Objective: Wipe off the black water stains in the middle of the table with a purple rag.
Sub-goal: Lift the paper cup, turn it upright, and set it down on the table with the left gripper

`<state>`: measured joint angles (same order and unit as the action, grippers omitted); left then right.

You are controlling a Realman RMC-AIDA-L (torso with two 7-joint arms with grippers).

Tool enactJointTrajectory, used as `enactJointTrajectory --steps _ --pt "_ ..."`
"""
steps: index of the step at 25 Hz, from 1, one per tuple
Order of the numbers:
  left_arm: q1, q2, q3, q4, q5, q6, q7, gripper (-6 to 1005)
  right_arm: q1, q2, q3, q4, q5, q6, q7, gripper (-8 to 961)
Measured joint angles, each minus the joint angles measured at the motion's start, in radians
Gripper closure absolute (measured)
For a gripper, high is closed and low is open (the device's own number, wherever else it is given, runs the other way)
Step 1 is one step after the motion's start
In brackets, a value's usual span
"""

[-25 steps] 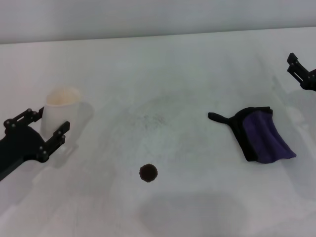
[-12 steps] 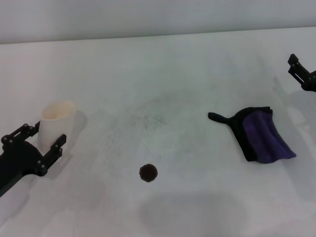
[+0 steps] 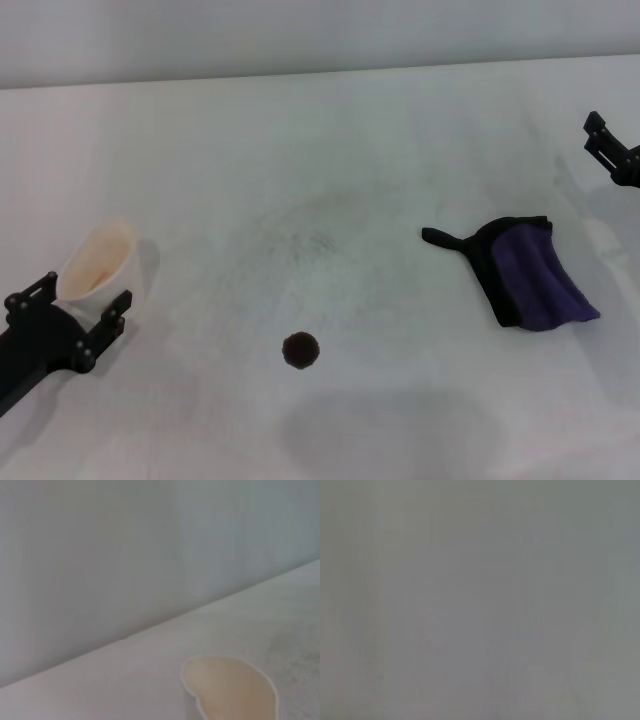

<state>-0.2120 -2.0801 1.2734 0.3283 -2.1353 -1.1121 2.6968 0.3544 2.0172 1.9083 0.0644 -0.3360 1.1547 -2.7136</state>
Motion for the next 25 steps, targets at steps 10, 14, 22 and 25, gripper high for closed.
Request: enactJointTrajectory --steps 10,14,22,25 --pt "0.005 -0.002 0.001 -0.022 -0.013 -0.005 0.034 410 0.005 0.000 0.000 0.000 0.001 -0.003 0.000 84" --pt "0.006 -0.003 0.003 -0.023 -0.023 -0.004 0.040 375 0.006 0.000 0.000 0.000 0.001 -0.003 0.000 84" --pt "0.001 -0.003 0.003 -0.031 -0.023 0.004 0.052 221 0.004 0.000 0.000 0.000 0.000 -0.001 0.000 84" --pt "0.001 -0.003 0.000 -0.044 -0.024 0.000 0.066 163 0.004 0.000 0.000 0.000 0.000 0.000 0.000 85"
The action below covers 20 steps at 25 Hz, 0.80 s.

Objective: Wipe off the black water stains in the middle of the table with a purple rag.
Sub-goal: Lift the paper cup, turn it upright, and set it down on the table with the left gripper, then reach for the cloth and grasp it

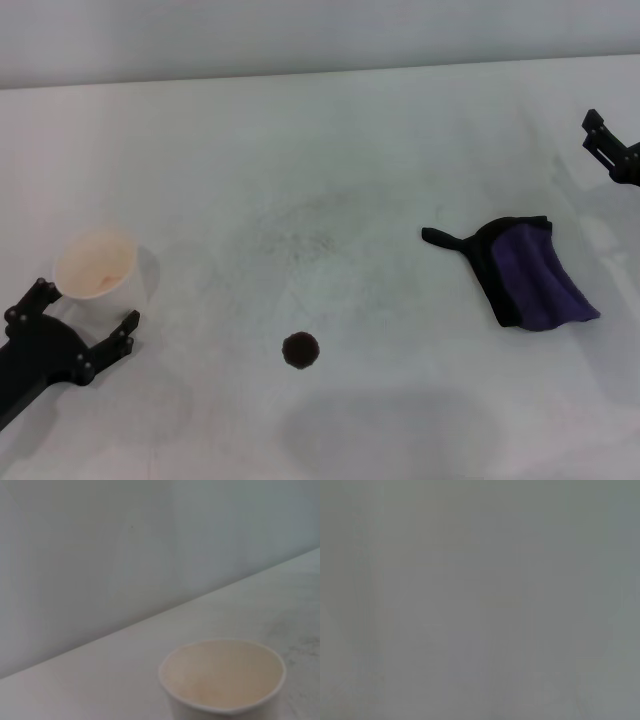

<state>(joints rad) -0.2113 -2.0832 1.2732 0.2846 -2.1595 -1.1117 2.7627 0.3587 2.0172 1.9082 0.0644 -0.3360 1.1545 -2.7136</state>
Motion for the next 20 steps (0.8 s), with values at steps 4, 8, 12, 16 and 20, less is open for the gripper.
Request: enactJointTrajectory --steps 4,8,12,16,20 --pt "0.016 0.000 -0.002 -0.003 -0.013 -0.009 0.014 112 0.004 0.000 0.000 0.000 0.000 0.000 0.000 85" --pt "0.046 0.000 -0.003 -0.002 -0.031 -0.045 0.027 111 0.005 0.000 0.000 0.000 0.000 -0.001 0.000 85" --pt "0.089 0.001 -0.004 -0.003 -0.059 -0.099 0.036 112 0.005 -0.003 0.000 0.000 0.002 -0.002 -0.001 85" --pt "0.130 0.001 -0.003 -0.012 -0.087 -0.148 0.036 112 0.001 -0.003 0.000 0.000 0.003 -0.001 -0.001 85" --pt "0.169 0.004 -0.003 -0.033 -0.170 -0.186 0.037 111 -0.004 -0.003 0.000 0.002 0.001 0.004 -0.001 86"
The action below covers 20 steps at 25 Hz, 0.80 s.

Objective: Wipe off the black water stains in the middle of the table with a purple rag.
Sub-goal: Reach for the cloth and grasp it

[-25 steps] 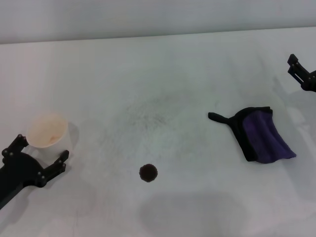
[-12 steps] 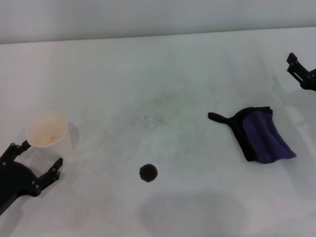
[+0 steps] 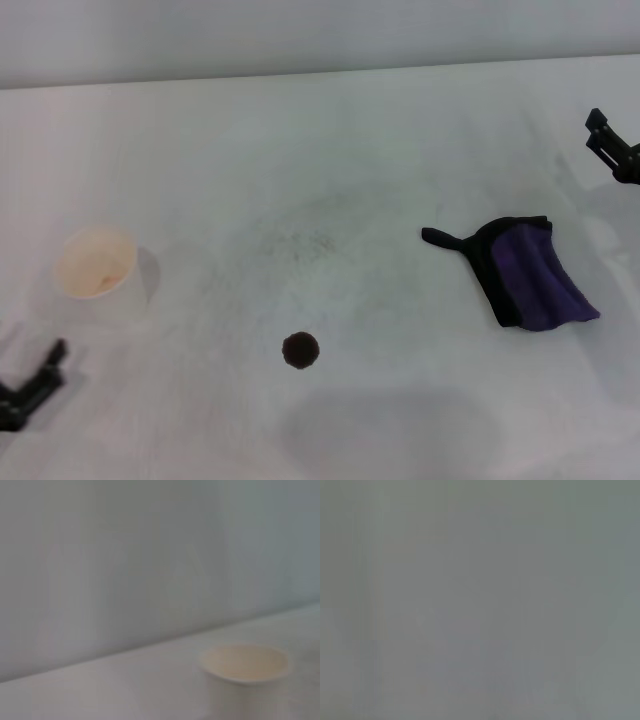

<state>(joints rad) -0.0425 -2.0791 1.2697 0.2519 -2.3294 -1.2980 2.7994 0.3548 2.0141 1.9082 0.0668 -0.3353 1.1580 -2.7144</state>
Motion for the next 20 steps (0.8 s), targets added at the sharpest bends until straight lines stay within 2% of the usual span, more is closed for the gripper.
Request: enactJointTrajectory --steps 5,10,12,15,20 --pt "0.041 0.004 -0.034 -0.022 -0.165 -0.079 0.003 111 -0.004 0.000 0.000 0.004 -0.001 0.004 0.040 86" --pt "0.050 0.000 -0.131 -0.030 -0.188 -0.100 0.007 112 -0.024 -0.011 -0.044 0.041 -0.006 0.028 0.210 86" --pt "0.046 0.000 -0.160 -0.037 -0.188 -0.100 0.007 112 -0.042 -0.023 -0.079 0.089 -0.010 0.017 0.328 86" --pt "0.043 0.001 -0.168 -0.039 -0.188 -0.095 0.008 112 -0.053 -0.059 -0.133 0.151 -0.035 -0.018 0.541 86" --pt "0.032 0.002 -0.168 -0.042 -0.193 -0.092 0.024 111 -0.013 -0.142 -0.190 0.190 -0.177 -0.083 0.907 87"
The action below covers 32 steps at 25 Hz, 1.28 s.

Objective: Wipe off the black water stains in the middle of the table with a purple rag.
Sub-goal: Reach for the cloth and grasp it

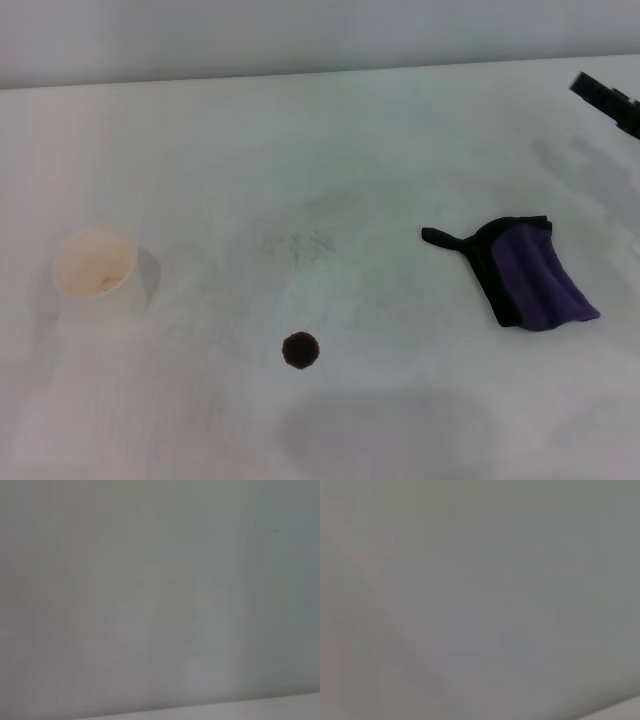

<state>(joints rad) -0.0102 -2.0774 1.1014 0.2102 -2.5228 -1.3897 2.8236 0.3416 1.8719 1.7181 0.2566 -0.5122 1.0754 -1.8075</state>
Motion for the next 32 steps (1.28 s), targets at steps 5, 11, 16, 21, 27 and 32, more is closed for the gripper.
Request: enactJointTrajectory --steps 5,11,16,21,27,32 --pt "-0.015 0.003 0.000 -0.006 -0.002 0.001 0.001 111 0.094 -0.102 -0.004 0.005 -0.303 -0.011 0.311 87" --pt "-0.028 0.006 -0.002 -0.003 -0.002 0.002 0.002 112 0.147 -0.182 -0.003 0.162 -0.716 0.043 0.653 87" --pt "-0.030 0.008 -0.019 0.003 -0.001 0.002 0.002 111 0.143 -0.168 0.043 0.506 -1.177 0.056 1.018 88" --pt "-0.041 0.008 -0.052 0.002 0.003 0.003 0.002 111 0.165 -0.062 0.160 0.834 -1.726 0.211 1.332 88" --pt "-0.041 0.007 -0.053 0.004 -0.002 0.004 0.002 112 0.245 0.117 0.314 1.028 -2.189 0.447 1.409 88" --pt "-0.042 0.008 -0.054 0.009 -0.002 0.005 0.002 112 0.273 0.138 0.118 1.077 -2.311 0.502 1.567 87"
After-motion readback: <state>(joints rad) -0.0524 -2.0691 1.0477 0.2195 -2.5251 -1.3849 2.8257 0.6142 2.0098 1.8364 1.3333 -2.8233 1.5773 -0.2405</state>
